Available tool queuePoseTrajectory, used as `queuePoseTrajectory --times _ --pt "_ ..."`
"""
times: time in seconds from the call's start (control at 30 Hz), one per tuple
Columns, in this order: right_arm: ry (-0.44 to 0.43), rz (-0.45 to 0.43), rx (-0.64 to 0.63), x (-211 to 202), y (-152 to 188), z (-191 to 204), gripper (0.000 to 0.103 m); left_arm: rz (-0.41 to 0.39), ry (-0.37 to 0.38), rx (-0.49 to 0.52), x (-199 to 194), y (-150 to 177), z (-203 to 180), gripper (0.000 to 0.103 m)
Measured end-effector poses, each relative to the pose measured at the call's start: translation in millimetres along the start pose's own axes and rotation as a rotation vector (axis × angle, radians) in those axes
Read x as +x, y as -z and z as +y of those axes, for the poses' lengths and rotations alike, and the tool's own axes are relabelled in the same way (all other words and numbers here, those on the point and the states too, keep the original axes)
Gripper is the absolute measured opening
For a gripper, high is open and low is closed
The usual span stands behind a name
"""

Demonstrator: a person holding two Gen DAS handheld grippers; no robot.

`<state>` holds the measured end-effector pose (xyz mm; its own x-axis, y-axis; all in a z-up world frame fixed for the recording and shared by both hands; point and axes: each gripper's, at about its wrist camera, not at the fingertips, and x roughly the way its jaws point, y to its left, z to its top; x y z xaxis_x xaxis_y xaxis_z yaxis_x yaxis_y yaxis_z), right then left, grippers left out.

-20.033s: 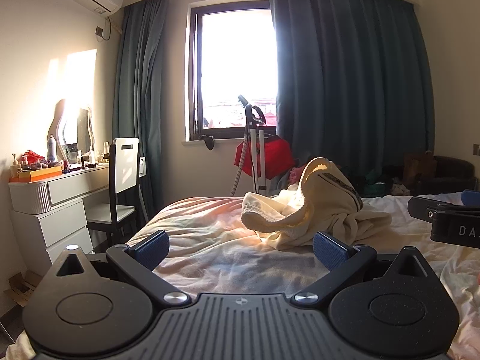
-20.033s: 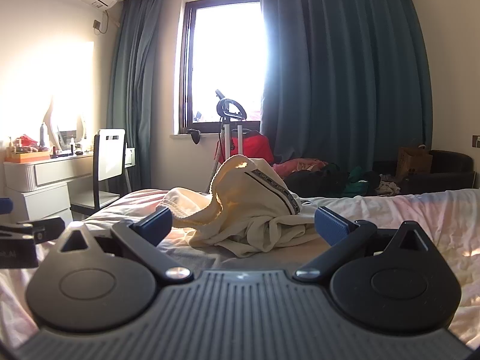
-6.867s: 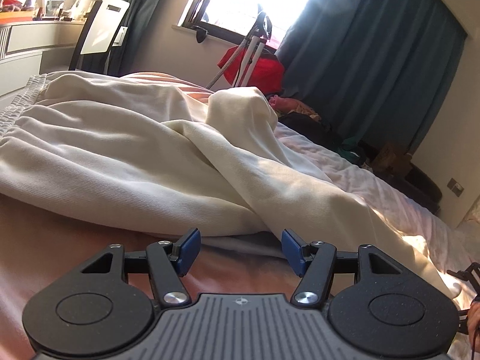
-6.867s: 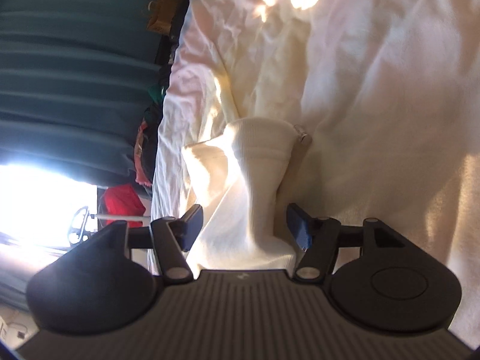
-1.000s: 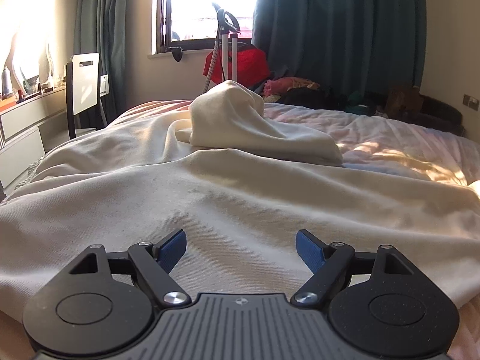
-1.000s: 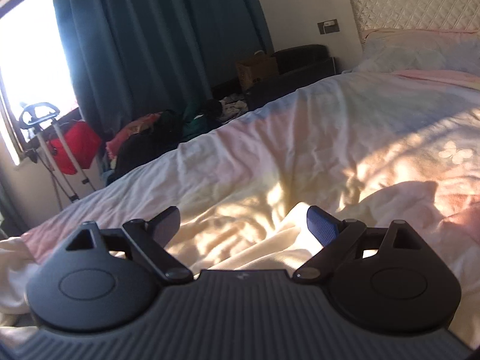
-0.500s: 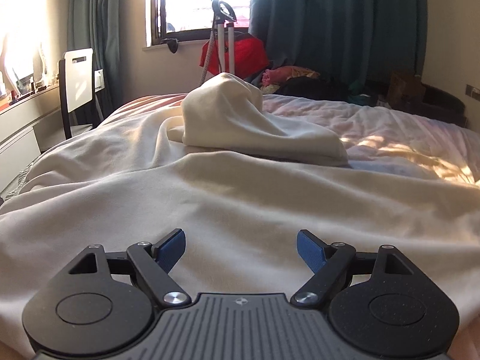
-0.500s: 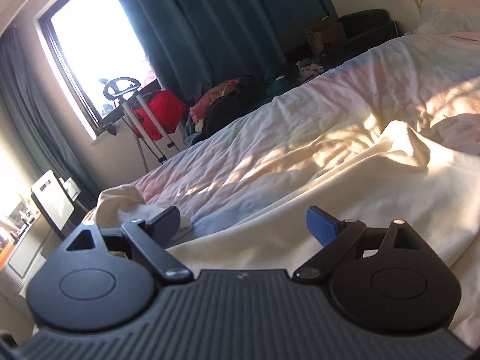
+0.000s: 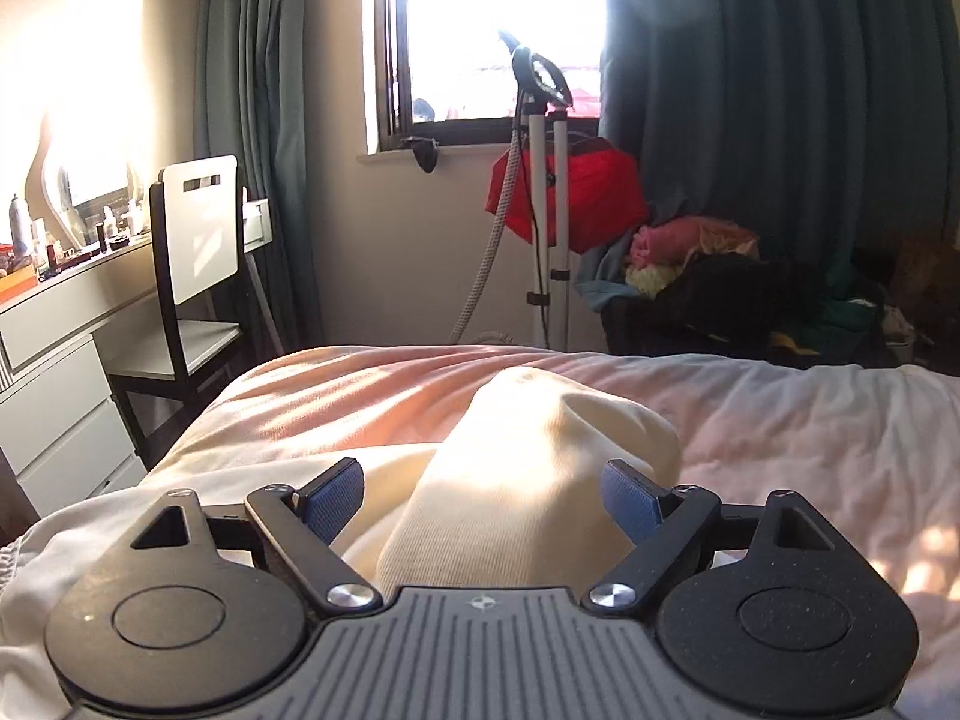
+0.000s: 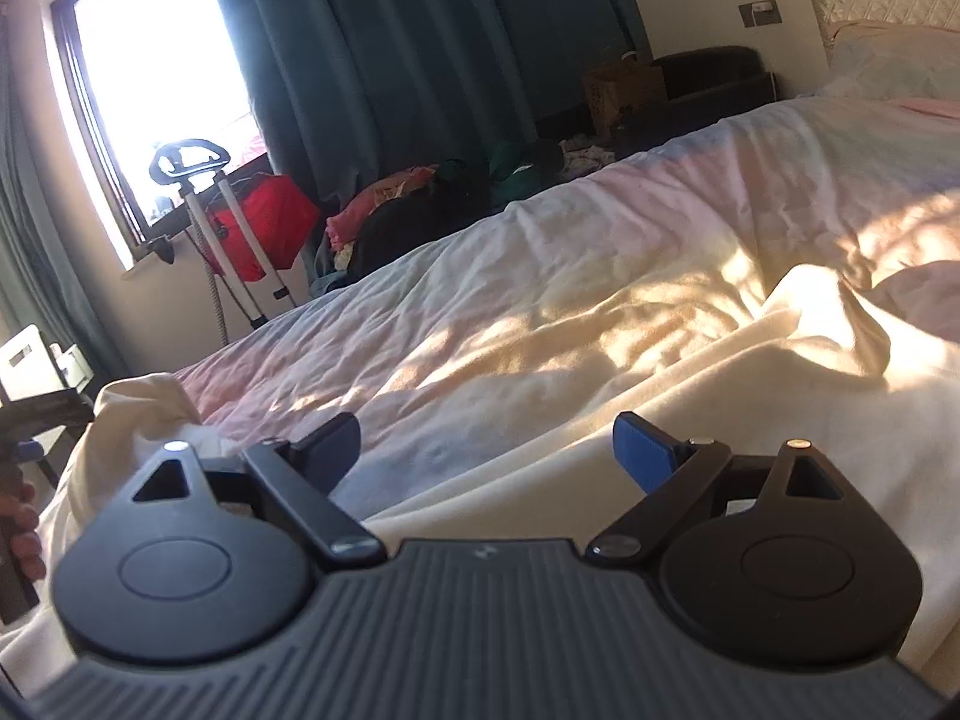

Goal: Fold clothes

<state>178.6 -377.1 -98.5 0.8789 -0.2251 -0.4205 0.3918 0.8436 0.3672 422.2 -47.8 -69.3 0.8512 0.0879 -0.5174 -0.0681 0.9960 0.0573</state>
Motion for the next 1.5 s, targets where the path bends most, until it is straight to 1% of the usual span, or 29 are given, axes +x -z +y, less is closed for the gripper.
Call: queuePoseTrajectory --times 0.03,0.07,0.1,0.17,0.2,0.23,0.27,0.3,0.33,0.4,0.43,0.5,0.53,0.57,0.73,0.83,0.9,0.93,1.0,1.03,1.1,1.13,1.17,1.27,1.37,1.5 --pt "0.015 -0.017 0.002 4.4 -0.9 -1.8 0.093 0.014 -0.008 -0.002 13.6 -8.2 -2.7 0.088" --pt "0.031 -0.034 0.003 9.0 -1.8 -3.6 0.093 0.038 -0.004 -0.027 24.7 -12.2 -2.7 0.088" --pt "0.048 -0.035 -0.002 16.6 -1.6 -5.5 0.093 0.067 0.007 -0.062 34.6 -14.3 -1.3 0.087" --pt "0.054 -0.016 -0.001 28.2 1.2 -8.4 0.093 0.115 0.028 -0.149 49.2 -16.4 5.5 0.082" --pt "0.056 0.004 0.009 35.0 3.1 -10.3 0.093 0.131 0.033 -0.177 53.6 -17.1 7.9 0.074" --pt "0.053 0.021 0.021 39.4 4.0 -11.3 0.092 0.15 0.04 -0.171 55.8 -18.1 7.4 0.065" --pt "0.05 0.037 0.032 43.6 4.9 -12.2 0.092 0.174 0.047 -0.152 57.5 -19.2 5.8 0.045" --pt "0.047 0.039 0.042 43.8 4.7 -12.4 0.092 0.197 0.055 -0.133 59.1 -20.2 4.3 0.026" --pt "0.044 0.041 0.05 43.9 4.5 -12.5 0.093 0.196 0.045 -0.1 56.7 -21.6 0.3 0.024" --pt "0.045 0.011 0.043 37.8 3.1 -11.2 0.093 0.141 0.05 -0.047 40.0 -26.8 -10.8 0.02" --pt "0.046 0.005 0.041 35.2 2.3 -10.9 0.093 0.104 0.068 -0.027 28.0 -30.5 -18.2 0.02" --pt "0.048 -0.003 0.045 30.5 0.7 -11.5 0.092 0.025 0.111 0.011 1.4 -38.5 -34.4 0.019" --pt "0.05 -0.004 0.05 28.3 0.0 -12.5 0.092 -0.023 0.135 0.052 -14.6 -41.3 -46.5 0.018" --pt "0.057 -0.009 0.05 25.6 -1.2 -13.6 0.092 -0.057 0.176 0.093 -29.9 -40.1 -58.9 0.018" --pt "0.07 -0.05 0.056 11.8 -8.3 -16.7 0.093 -0.184 0.418 0.281 -102.7 -27.0 -118.1 0.018" --pt "0.075 -0.062 0.06 8.8 -10.5 -19.2 0.093 -0.185 0.533 0.339 -125.1 -9.2 -147.0 0.019" --pt "0.08 -0.062 0.065 8.7 -11.5 -22.0 0.092 -0.18 0.563 0.37 -129.7 3.5 -160.6 0.022" --pt "0.084 -0.065 0.071 8.1 -11.5 -24.3 0.092 -0.172 0.564 0.379 -130.5 8.4 -164.1 0.023" --pt "0.086 -0.064 0.078 8.2 -11.7 -26.8 0.093 -0.15 0.555 0.39 -131.4 16.9 -168.5 0.034" --pt "0.084 -0.062 0.082 8.2 -11.8 -27.7 0.093 -0.14 0.55 0.396 -131.9 21.2 -170.6 0.037" --pt "0.08 -0.058 0.089 8.3 -11.8 -29.4 0.092 -0.139 0.549 0.379 -140.5 26.4 -160.2 0.059" --pt "0.078 -0.056 0.093 8.3 -11.8 -30.2 0.092 -0.141 0.549 0.368 -145.5 28.6 -153.7 0.065" --pt "0.076 -0.054 0.097 8.3 -11.8 -31.1 0.092 -0.143 0.549 0.358 -150.5 30.9 -147.2 0.075" --pt "0.069 -0.048 0.108 8.3 -11.9 -33.6 0.092 -0.153 0.537 0.316 -181.2 40.0 -108.9 0.078" --pt "0.06 -0.047 0.112 4.5 -12.1 -33.0 0.092 -0.156 0.502 0.246 -210.3 51.6 -66.0 0.081" --pt "0.048 -0.045 0.109 -1.4 -12.3 -31.2 0.092 -0.185 0.395 0.173 -258.7 74.7 -17.8 0.082"
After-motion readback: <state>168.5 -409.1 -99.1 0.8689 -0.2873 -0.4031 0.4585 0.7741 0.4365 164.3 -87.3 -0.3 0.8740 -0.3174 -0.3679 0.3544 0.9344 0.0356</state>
